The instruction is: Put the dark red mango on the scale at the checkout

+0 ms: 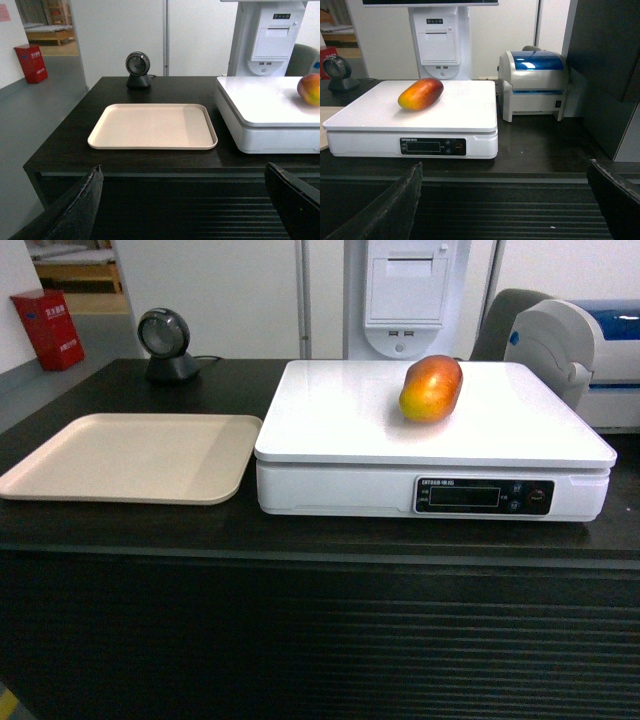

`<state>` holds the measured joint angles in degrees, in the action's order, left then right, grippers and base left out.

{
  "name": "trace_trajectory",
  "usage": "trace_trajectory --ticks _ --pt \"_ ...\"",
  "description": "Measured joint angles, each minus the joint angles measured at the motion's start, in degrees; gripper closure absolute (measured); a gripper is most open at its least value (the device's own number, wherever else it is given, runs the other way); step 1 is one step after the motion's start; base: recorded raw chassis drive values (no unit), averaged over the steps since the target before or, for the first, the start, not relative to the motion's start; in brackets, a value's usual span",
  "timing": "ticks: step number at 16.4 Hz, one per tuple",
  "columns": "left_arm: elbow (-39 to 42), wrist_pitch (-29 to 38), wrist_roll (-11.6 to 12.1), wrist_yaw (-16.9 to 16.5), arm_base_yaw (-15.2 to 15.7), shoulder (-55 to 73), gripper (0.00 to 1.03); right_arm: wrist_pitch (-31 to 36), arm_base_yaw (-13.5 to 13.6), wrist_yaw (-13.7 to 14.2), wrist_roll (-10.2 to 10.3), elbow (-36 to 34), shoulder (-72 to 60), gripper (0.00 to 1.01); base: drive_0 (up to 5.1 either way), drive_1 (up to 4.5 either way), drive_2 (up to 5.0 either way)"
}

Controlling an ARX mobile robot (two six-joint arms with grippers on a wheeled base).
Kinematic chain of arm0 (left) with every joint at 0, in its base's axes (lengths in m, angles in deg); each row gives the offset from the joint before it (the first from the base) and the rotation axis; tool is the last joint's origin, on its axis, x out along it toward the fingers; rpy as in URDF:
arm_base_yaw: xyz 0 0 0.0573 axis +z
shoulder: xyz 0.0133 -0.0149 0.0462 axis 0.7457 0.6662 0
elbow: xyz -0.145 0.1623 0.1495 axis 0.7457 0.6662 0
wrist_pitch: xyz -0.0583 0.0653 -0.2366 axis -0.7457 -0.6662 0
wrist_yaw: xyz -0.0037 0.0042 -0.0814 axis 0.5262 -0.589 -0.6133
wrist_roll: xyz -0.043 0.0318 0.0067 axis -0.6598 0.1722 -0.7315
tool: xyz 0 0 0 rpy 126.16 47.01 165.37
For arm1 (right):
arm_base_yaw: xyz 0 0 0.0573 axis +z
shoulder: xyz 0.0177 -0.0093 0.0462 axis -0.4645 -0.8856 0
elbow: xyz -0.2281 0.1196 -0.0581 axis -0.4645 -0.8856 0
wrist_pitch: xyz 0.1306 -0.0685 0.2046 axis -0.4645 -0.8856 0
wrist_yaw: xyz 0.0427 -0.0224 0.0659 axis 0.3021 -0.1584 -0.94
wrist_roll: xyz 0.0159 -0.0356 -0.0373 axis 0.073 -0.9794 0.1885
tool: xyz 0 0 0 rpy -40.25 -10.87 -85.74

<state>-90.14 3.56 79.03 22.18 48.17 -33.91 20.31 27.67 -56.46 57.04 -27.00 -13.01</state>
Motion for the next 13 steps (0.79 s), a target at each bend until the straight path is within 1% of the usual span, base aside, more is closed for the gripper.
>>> trace_trajectory --ticks 13 --pt "0.0 0.0 0.0 0.0 0.0 0.0 0.05 0.0 0.0 0.0 0.0 0.0 0.0 0.03 0.0 0.00 0.0"
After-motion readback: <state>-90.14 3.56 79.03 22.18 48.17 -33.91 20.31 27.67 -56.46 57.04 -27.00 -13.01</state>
